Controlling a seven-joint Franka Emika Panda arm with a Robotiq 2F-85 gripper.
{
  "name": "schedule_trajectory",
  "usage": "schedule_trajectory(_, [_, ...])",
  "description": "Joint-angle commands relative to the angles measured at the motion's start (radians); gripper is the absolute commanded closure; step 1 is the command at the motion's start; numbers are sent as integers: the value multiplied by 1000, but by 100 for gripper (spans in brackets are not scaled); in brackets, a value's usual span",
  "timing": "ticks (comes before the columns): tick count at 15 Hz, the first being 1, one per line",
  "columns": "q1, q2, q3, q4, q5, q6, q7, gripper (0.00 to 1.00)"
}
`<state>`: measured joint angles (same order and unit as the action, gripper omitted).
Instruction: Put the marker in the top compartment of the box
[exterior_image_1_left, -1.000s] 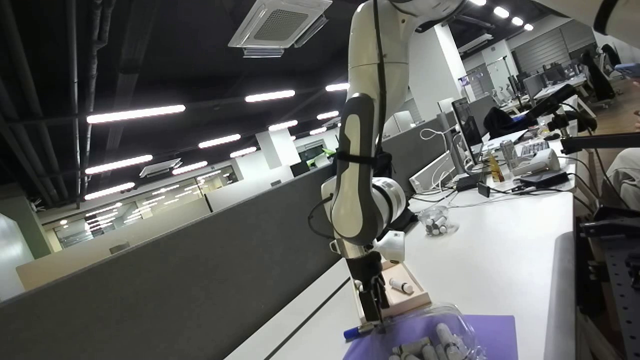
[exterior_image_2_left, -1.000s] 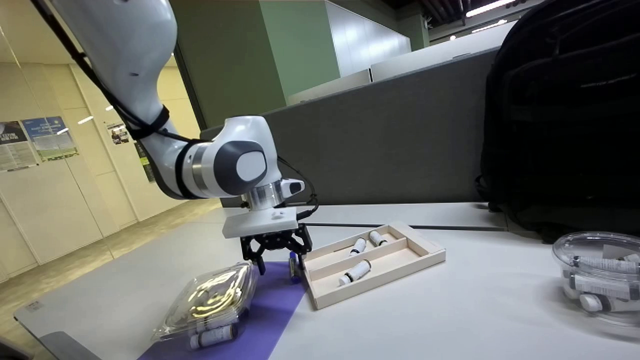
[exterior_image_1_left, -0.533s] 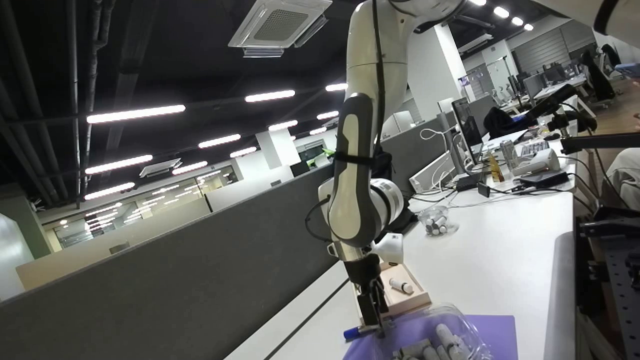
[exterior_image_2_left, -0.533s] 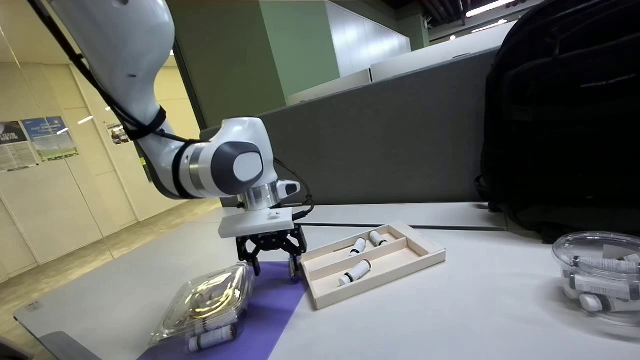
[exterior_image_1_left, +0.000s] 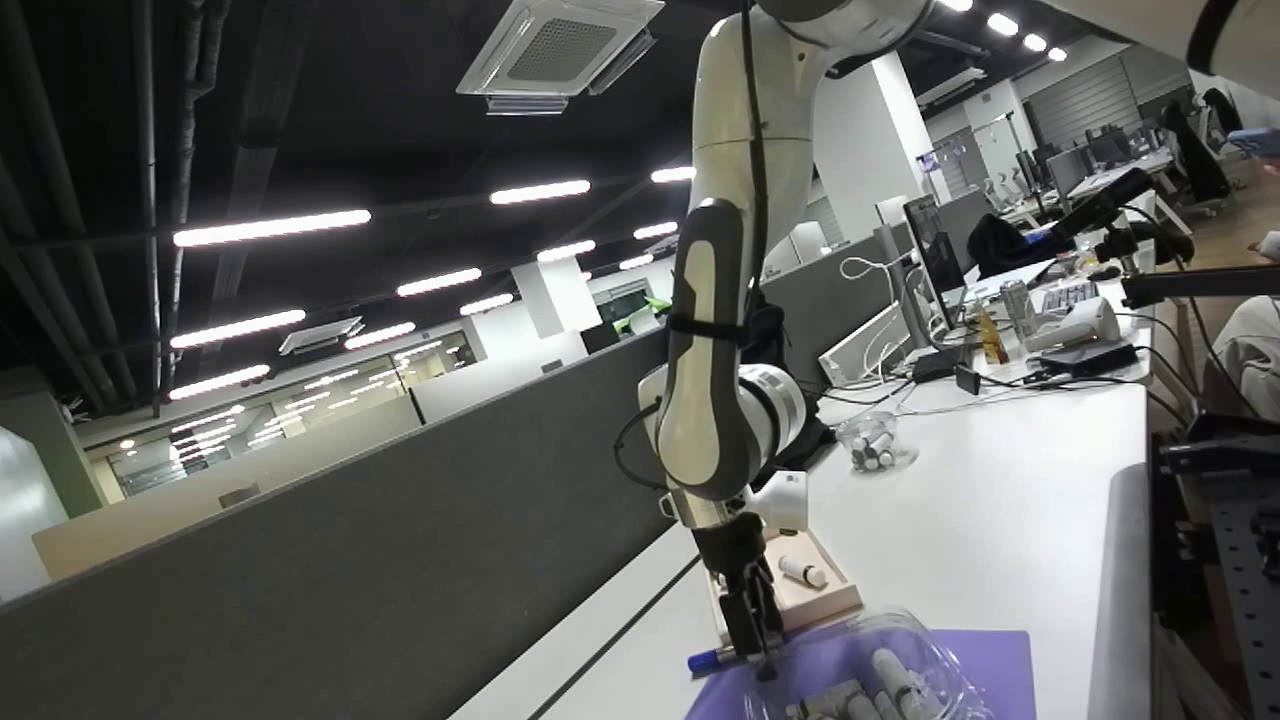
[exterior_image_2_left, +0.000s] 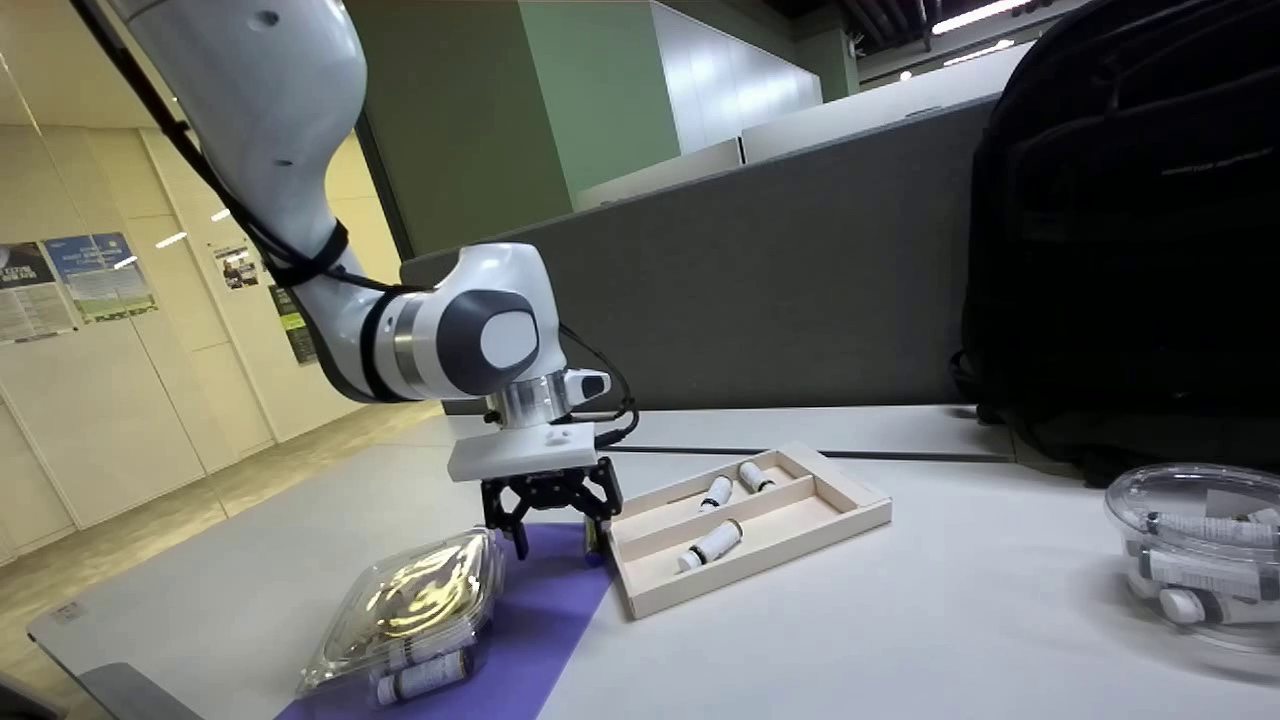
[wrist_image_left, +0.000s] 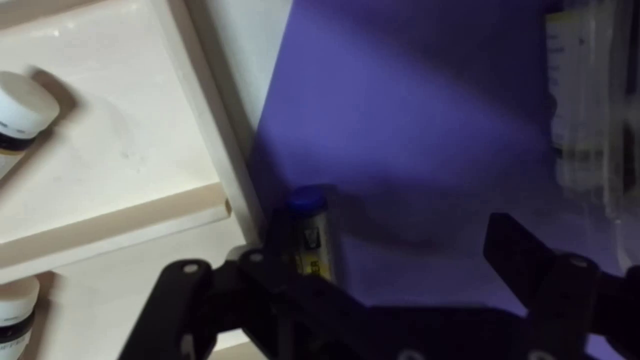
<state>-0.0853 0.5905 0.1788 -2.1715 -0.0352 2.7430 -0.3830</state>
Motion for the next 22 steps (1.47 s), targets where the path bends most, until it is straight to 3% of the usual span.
schedule_trajectory(1, [5, 28, -15, 49, -1, -41, 21, 0])
schedule_trajectory(4, [7, 35, -18, 63, -2, -52, 23, 0])
schedule_trajectory(5, [6, 37, -16, 67, 0, -53, 22, 16])
schedule_trajectory(6, [-5, 39, -4, 70, 10, -58, 13, 26])
schedule_trajectory(16, [-4, 4, 5, 53, 26, -30, 18, 95])
schedule_trajectory(17, [-9, -7, 14, 46, 34, -35, 15, 99])
schedule_trajectory(22, [8, -89, 12, -10, 30, 4, 24, 95])
